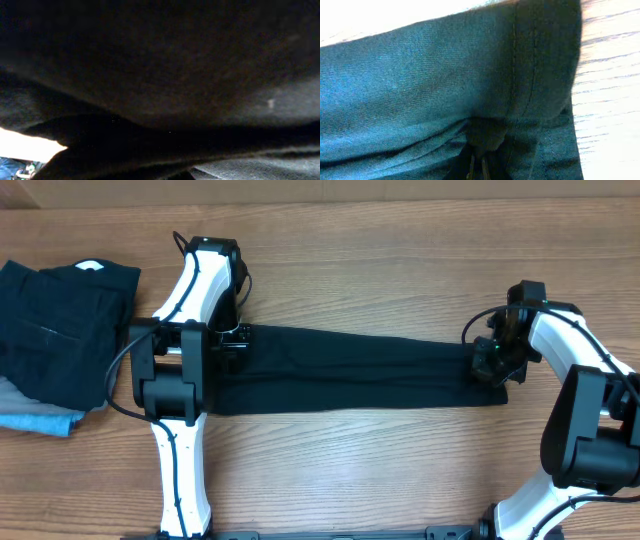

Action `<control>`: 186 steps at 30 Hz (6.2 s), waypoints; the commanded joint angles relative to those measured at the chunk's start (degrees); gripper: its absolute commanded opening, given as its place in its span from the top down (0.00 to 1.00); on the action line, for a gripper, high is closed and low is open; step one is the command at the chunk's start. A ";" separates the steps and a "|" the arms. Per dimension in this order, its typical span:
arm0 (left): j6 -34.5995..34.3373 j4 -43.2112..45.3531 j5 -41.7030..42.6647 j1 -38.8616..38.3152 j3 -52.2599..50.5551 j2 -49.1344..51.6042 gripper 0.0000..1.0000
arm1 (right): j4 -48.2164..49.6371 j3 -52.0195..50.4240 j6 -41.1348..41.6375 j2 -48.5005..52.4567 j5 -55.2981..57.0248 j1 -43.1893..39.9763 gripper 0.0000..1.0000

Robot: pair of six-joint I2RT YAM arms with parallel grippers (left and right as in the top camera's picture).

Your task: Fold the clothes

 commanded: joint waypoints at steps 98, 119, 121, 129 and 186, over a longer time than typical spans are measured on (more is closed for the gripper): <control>-0.04 15.06 8.90 -7.67 0.26 -4.07 0.80 | 22.08 -7.58 -6.27 -1.01 -14.12 28.41 0.96; -0.02 15.65 8.63 -7.67 0.26 -4.07 0.78 | 0.11 -4.35 -5.86 -1.03 -17.22 26.69 0.96; 0.17 15.63 7.98 -7.67 0.26 -4.07 0.78 | -3.19 -1.31 -5.49 -1.03 -11.80 25.18 0.96; 4.46 14.86 5.70 -6.51 2.93 -4.07 0.73 | -3.93 -1.11 9.09 -1.03 -2.95 20.57 0.96; 3.37 17.59 8.02 -6.86 -8.61 -4.07 0.60 | -6.99 7.04 16.76 -1.03 13.46 5.11 0.70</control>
